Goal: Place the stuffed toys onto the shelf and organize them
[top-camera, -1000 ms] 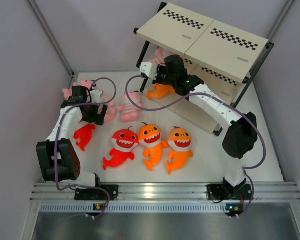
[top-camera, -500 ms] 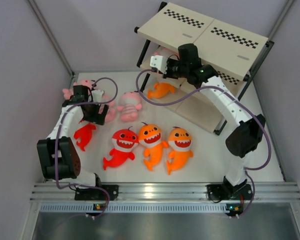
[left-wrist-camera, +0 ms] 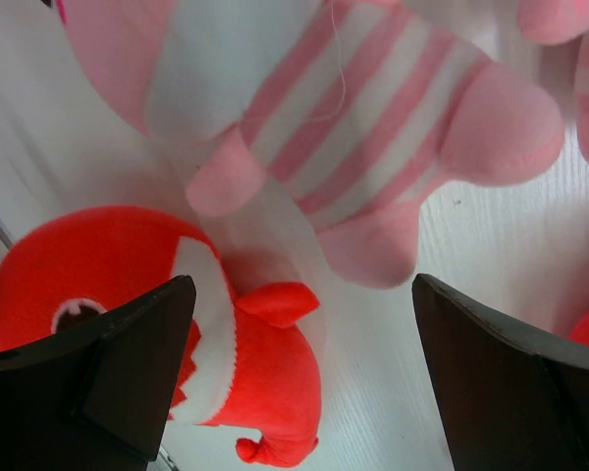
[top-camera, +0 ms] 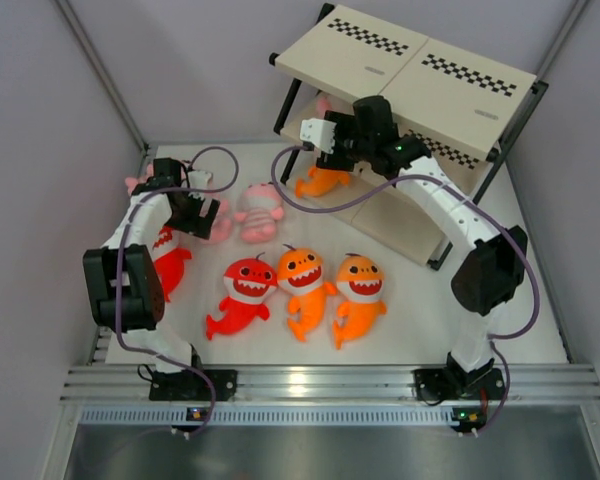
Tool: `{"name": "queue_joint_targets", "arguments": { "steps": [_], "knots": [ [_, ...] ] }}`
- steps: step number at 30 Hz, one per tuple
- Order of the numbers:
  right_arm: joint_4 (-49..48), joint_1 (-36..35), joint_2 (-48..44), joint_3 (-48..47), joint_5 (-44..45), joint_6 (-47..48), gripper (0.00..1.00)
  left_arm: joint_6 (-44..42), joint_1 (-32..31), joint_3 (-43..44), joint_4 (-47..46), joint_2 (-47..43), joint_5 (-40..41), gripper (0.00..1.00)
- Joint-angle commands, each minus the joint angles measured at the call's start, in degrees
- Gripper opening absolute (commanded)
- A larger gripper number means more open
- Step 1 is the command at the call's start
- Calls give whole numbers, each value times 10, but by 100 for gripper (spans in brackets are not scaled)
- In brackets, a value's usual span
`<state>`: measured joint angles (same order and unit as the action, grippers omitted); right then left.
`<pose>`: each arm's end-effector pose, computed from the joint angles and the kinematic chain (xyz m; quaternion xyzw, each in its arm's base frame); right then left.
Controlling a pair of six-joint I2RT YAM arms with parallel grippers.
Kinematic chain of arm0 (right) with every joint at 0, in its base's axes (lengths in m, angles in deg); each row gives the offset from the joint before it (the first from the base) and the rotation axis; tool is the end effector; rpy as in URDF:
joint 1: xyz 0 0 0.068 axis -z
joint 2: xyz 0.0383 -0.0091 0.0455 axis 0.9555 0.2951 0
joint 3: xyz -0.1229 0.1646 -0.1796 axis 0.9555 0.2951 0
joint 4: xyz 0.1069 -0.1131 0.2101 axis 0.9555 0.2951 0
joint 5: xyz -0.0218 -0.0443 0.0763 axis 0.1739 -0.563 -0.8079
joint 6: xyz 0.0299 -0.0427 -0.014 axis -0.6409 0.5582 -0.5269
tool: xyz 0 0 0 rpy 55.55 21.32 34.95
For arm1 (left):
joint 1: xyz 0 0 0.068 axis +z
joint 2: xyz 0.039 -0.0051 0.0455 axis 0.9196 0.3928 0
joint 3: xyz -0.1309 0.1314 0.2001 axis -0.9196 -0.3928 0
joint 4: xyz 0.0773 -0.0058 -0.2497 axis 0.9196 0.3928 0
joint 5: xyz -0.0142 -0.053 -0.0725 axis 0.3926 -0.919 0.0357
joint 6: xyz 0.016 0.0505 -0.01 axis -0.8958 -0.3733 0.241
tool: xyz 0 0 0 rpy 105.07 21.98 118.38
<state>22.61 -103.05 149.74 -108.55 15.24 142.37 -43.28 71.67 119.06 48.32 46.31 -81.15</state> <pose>0.3737 0.2256 0.3817 -0.6375 0.5670 -0.0487 0.5193 0.3427 0.0256 0.2384 0.1614 0.9590 0.0122 0.2325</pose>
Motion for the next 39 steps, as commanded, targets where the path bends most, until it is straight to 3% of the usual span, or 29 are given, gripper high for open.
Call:
{"name": "queue_joint_targets", "arguments": {
  "steps": [1, 6, 12, 15, 16, 18, 19, 24, 32, 39],
  "knots": [
    [-22, 4, -29, 14, 12, -11, 69, -23, -7, 45, -16, 14, -8, 98],
    [-31, -5, -55, 42, 14, -16, 87, -61, -15, 60, -16, 72, -9, 94],
    [-57, -22, -83, 63, 34, -31, 99, -76, -15, 60, -17, 111, -46, 84],
    [-69, -30, -101, 79, 34, -35, 99, -67, -15, 75, -16, 128, -53, 60],
    [-69, -36, -106, 81, 35, -35, 100, -66, -15, 77, -16, 128, -56, 46],
    [-75, -44, -120, 89, 38, -41, 99, -67, -15, 75, -16, 122, -68, 29],
    [-78, -47, -127, 93, 39, -43, 99, -65, -15, 74, -17, 114, -72, 0],
    [-109, -63, -184, 120, 19, -101, 99, -72, -14, 68, -15, 68, -79, 0],
    [-207, -127, -258, 206, -63, -225, 99, -106, -19, 56, 11, -103, -103, 0],
    [-392, -195, -205, 269, -163, -331, 99, -113, -82, 132, 139, -142, -171, 0]
  ]
}}
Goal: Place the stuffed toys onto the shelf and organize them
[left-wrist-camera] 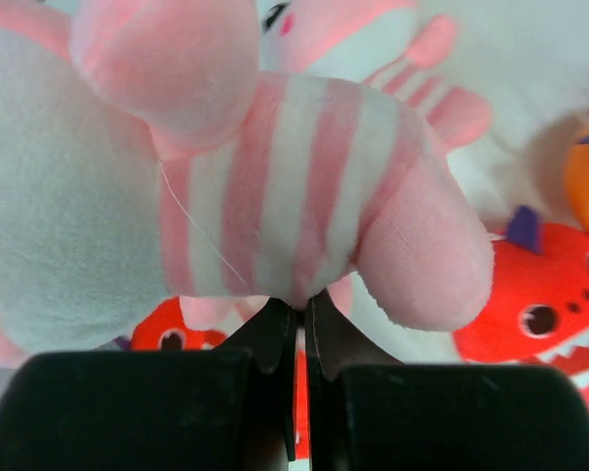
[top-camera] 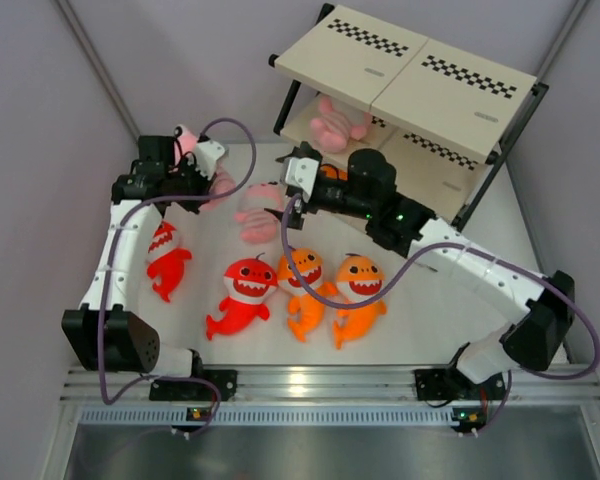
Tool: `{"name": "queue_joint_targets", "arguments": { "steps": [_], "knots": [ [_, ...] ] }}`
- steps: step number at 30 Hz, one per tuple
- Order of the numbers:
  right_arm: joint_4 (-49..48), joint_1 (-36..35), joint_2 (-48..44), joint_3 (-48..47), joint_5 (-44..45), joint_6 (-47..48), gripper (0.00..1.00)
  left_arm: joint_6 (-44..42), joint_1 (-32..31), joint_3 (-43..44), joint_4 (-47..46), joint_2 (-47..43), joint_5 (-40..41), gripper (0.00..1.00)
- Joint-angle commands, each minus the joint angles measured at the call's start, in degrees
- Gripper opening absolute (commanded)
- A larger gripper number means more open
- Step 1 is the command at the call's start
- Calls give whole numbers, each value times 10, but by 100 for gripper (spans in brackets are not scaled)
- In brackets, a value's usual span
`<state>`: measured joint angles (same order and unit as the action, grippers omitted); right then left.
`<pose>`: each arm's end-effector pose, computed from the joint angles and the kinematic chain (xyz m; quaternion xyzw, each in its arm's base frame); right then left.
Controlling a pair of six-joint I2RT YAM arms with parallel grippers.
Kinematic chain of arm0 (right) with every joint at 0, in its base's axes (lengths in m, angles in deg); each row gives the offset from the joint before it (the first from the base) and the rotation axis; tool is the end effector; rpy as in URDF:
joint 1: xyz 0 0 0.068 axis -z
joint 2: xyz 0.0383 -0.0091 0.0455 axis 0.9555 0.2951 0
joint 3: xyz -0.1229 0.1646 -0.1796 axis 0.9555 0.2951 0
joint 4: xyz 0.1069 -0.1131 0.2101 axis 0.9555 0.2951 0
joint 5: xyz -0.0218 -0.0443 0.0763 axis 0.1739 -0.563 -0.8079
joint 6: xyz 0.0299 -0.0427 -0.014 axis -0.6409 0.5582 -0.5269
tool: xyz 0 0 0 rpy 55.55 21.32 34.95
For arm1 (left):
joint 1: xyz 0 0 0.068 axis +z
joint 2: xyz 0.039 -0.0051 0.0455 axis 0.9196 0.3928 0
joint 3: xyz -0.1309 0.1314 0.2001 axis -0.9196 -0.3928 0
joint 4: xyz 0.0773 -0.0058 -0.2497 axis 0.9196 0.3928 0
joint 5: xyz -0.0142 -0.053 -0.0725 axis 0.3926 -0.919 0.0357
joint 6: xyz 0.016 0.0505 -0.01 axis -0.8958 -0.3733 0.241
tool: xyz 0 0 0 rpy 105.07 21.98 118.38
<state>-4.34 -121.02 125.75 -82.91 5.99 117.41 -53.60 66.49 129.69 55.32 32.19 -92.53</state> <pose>0.2172 0.2615 0.4301 -0.5626 0.4506 0.2084 0.6610 0.2991 -0.0120 0.3651 0.3152 0.8627 -0.0228 0.3948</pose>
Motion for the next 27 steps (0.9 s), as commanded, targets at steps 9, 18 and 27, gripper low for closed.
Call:
{"name": "queue_joint_targets", "arguments": {
  "steps": [9, 18, 27],
  "knots": [
    [-150, -47, 105, 17, -64, -65, 98, 14, -125, 55, 153, -17, -134, 0],
    [-123, -46, 47, 90, -26, -49, 90, 17, -135, 68, 163, -9, -151, 0],
    [-125, -47, 69, 83, -8, -68, 85, 22, -137, 73, 163, -13, -156, 0]
  ]
}}
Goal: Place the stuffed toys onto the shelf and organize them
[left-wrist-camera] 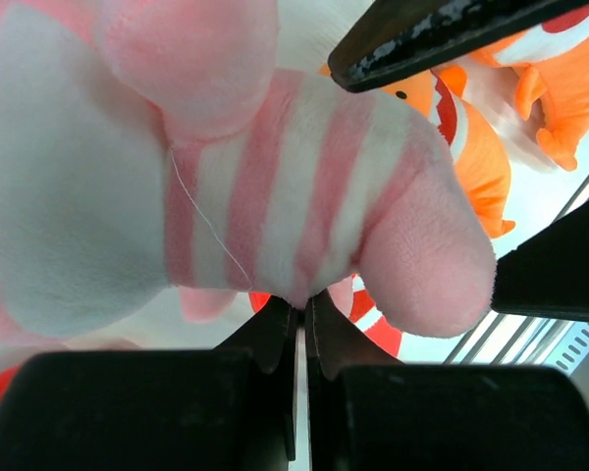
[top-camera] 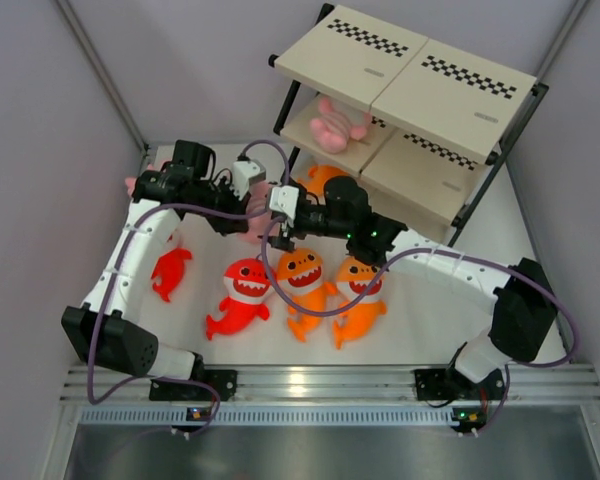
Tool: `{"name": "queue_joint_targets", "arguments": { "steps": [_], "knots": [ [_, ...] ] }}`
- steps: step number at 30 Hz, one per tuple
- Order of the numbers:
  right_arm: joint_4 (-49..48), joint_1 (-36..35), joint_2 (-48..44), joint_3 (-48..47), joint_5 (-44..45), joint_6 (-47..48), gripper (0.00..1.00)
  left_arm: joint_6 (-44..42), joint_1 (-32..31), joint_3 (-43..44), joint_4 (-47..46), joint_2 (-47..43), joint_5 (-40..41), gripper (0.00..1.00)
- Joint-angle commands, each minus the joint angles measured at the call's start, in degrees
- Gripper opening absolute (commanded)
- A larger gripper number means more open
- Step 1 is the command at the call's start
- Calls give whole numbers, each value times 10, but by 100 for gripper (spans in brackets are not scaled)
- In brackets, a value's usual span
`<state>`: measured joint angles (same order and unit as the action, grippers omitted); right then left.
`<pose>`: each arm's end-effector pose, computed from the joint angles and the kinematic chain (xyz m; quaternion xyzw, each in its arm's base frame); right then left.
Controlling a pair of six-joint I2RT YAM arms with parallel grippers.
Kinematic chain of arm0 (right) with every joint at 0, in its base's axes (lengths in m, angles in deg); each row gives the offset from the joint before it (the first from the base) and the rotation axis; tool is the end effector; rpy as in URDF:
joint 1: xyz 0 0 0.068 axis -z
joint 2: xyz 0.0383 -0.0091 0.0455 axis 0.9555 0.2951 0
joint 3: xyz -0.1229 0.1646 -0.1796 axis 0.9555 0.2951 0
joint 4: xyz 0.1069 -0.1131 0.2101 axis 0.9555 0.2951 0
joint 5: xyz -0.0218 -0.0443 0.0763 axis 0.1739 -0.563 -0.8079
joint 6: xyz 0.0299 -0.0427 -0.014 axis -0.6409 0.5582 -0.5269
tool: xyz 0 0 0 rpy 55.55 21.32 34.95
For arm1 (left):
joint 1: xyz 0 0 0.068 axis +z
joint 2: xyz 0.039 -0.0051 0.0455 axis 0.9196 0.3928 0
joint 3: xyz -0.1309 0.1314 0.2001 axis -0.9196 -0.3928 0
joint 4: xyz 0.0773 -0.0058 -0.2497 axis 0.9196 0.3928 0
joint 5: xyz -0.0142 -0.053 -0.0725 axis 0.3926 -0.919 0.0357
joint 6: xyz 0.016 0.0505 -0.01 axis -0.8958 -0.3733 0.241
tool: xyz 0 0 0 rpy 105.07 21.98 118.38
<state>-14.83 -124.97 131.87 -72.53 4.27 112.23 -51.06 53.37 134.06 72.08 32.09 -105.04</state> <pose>0.2184 0.3028 0.3489 -0.5811 0.4796 0.2696 0.5997 0.2614 -0.0804 0.3721 0.4124 0.8373 -0.1987 0.2989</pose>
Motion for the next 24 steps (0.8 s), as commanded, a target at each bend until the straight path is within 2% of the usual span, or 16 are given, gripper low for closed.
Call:
{"name": "queue_joint_targets", "arguments": {
  "steps": [1, 4, 5, 7, 8, 10, 11, 13, 14, 15, 19, 24],
  "knots": [
    [-17, -8, 14, -33, 8, -20, 84, -6, -6, 30, 3, -12, -39, 0],
    [11, -9, 40, -65, -7, -24, 66, 3, -6, 46, 15, -13, -82, 0],
    [17, -10, 46, -69, -10, -23, 54, 5, -6, 51, 20, -14, -93, 0],
    [28, -10, 42, -63, -15, -20, 40, 9, -6, 64, 27, -17, -96, 0],
    [33, -11, 31, -58, -19, -19, 24, 11, -6, 71, 31, -16, -97, 0],
    [57, -10, 19, -52, -7, -26, 3, 26, -6, 77, 32, -16, -95, 0],
    [67, -10, 3, -52, 25, -31, 0, 33, -6, 83, 32, -14, -90, 25],
    [101, -11, -32, -40, 94, -43, 0, 52, -6, 88, 32, -15, -52, 59],
    [110, -9, -47, -34, 116, -49, 0, 55, -6, 93, 32, -15, -28, 70],
    [124, -9, -63, -28, 134, -54, 0, 72, -6, 95, 30, -15, 31, 81],
    [179, -4, -169, 11, 185, -78, 0, 111, -4, 93, 10, -9, 122, 86],
    [224, 5, -244, 23, 301, -81, 0, 111, -3, 74, 2, 1, 119, 89]
  ]
}}
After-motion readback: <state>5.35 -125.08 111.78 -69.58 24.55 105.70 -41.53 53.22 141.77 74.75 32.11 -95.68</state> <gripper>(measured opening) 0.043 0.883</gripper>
